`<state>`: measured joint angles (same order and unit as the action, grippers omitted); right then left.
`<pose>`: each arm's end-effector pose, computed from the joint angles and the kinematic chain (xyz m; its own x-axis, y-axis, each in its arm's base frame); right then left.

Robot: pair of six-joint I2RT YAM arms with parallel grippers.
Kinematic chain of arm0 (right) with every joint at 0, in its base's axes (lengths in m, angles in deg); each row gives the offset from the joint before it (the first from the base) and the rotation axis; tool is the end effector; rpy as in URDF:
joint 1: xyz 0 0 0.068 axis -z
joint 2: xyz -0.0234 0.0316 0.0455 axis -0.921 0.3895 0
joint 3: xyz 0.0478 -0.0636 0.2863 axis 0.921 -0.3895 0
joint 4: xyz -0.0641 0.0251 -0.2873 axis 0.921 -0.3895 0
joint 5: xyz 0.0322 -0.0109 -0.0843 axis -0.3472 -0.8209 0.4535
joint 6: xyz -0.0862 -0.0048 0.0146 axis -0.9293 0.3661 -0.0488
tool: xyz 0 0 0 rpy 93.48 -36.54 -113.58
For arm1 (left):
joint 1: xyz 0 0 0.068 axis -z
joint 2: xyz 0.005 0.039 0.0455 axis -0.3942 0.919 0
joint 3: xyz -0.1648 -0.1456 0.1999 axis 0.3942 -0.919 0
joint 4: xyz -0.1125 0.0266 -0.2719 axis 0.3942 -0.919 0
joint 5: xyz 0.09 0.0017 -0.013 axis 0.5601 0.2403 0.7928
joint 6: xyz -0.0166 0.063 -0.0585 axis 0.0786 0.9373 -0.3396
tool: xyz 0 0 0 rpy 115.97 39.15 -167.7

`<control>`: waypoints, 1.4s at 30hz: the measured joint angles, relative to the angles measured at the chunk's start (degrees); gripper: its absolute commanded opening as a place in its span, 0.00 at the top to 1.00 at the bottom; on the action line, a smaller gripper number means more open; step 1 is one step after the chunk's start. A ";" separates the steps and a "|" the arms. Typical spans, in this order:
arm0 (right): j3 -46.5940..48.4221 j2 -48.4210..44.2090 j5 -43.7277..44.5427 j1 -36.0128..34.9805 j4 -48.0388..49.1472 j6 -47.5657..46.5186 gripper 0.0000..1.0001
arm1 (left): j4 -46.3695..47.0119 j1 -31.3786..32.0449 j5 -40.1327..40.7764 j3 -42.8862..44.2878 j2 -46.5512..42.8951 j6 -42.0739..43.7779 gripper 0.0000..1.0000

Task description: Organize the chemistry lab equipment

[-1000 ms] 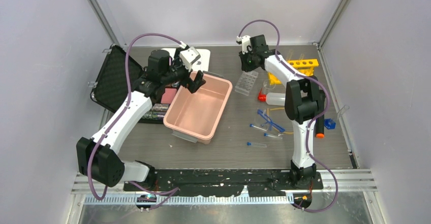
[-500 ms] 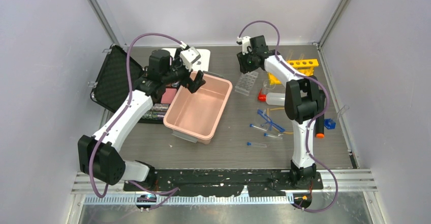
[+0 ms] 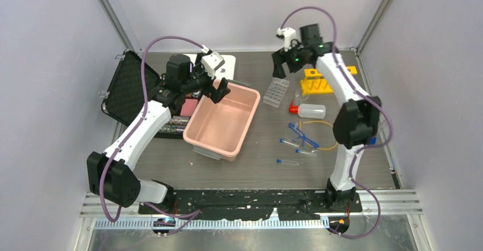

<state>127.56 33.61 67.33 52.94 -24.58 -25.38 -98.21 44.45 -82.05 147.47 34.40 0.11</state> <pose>0.5087 0.1549 0.2833 -0.5669 -0.4072 -0.7161 -0.6267 0.7773 0.0541 0.3417 -0.1693 0.3620 -0.1604 0.3185 -0.9343 0.7718 0.6305 0.0824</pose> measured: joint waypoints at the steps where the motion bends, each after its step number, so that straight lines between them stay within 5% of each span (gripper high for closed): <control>1: 0.66 -2.60 -2.08 1.57 -2.89 -2.58 0.09 | 0.00 0.00 0.04 0.00 0.00 -0.02 0.00; 5: -0.44 -15.58 -8.39 4.37 -15.43 -16.09 0.18 | 0.00 -0.07 0.74 0.00 -0.11 -0.37 0.00; 8: -9.94 -29.22 -10.99 2.80 -22.64 -25.94 0.20 | -0.02 -0.44 1.20 -0.02 -0.85 -1.75 0.00; 12: -31.85 -45.99 -10.91 -7.17 -25.33 -33.77 0.22 | -0.02 -0.98 1.44 -0.42 -3.28 -3.26 0.00; 16: -49.35 -53.18 -6.36 -18.40 -23.17 -35.63 0.25 | -0.20 -1.42 1.49 -1.68 -6.43 -3.63 0.00; 25: -60.06 -47.34 5.75 -32.92 -9.99 -31.71 0.30 | -1.36 -1.70 1.99 -7.08 -12.94 -4.81 0.00; 39: -63.34 -36.41 14.60 -37.18 1.57 -28.02 0.42 | -2.82 -1.75 2.95 -11.21 -18.27 -4.92 0.00; 42: -65.88 -35.34 15.61 -37.18 3.15 -28.28 0.50 | -2.86 -1.75 2.99 -11.39 -18.36 -4.90 0.00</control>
<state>61.68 -1.74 82.94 15.76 -21.44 -53.66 -101.08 42.70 -79.06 136.08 16.04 -4.79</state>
